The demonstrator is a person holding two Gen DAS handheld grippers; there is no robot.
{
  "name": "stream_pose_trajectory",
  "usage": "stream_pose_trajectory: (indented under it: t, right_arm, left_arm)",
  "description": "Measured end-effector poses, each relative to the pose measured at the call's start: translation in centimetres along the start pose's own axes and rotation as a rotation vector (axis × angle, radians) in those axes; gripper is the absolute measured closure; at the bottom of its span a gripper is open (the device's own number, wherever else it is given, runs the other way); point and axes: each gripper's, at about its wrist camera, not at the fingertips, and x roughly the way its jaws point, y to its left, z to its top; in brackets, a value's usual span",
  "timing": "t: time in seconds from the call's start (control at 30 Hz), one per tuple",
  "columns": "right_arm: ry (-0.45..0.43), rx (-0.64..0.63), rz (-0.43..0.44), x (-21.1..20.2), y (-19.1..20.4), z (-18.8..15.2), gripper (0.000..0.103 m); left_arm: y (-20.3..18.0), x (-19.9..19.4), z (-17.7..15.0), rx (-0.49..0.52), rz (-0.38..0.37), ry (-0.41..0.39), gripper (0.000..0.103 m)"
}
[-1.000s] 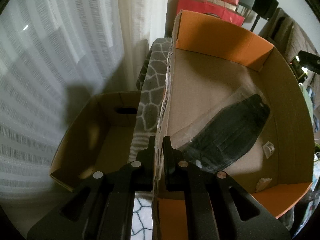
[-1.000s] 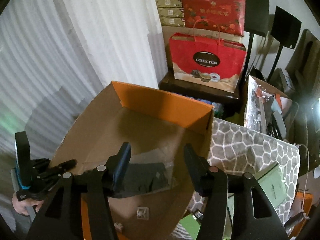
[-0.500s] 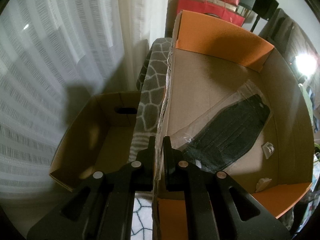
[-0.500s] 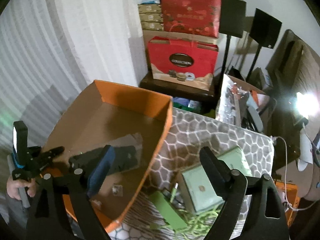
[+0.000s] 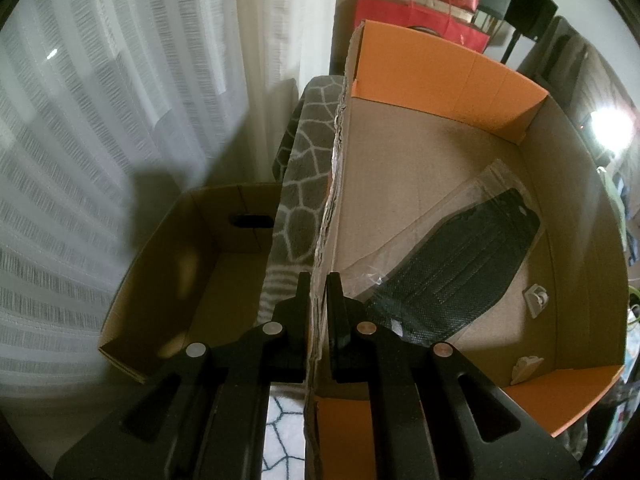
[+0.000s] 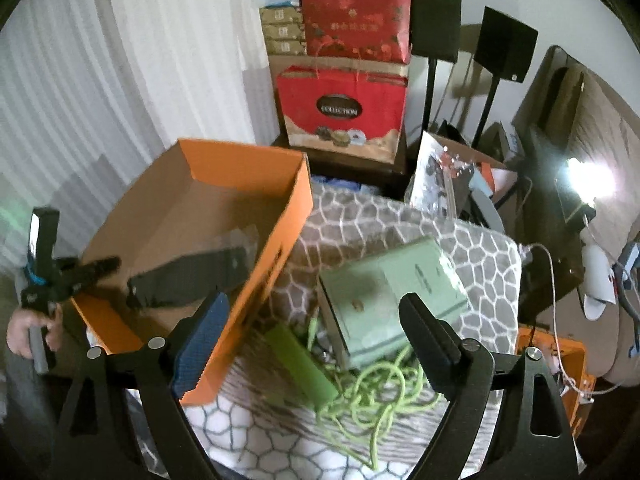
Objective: Organize objects
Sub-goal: 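Move the right gripper to the green power bank beside the mint box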
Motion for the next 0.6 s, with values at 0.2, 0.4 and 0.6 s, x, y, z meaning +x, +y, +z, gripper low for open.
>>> stream_pose_trajectory:
  t: [0.2, 0.4, 0.6]
  right_arm:
    - [0.016, 0.010, -0.001, 0.4, -0.5, -2.0, 0.016]
    - [0.034, 0.018, 0.009, 1.5, -0.7, -3.5, 0.022]
    - [0.091, -0.005, 0.050, 3.5, -0.2, -4.8, 0.046]
  left_arm:
    - [0.0, 0.0, 0.0, 0.001, 0.002, 0.001, 0.097]
    - [0.1, 0.1, 0.0, 0.002, 0.002, 0.001, 0.097]
    - [0.1, 0.0, 0.0, 0.001, 0.002, 0.001, 0.097]
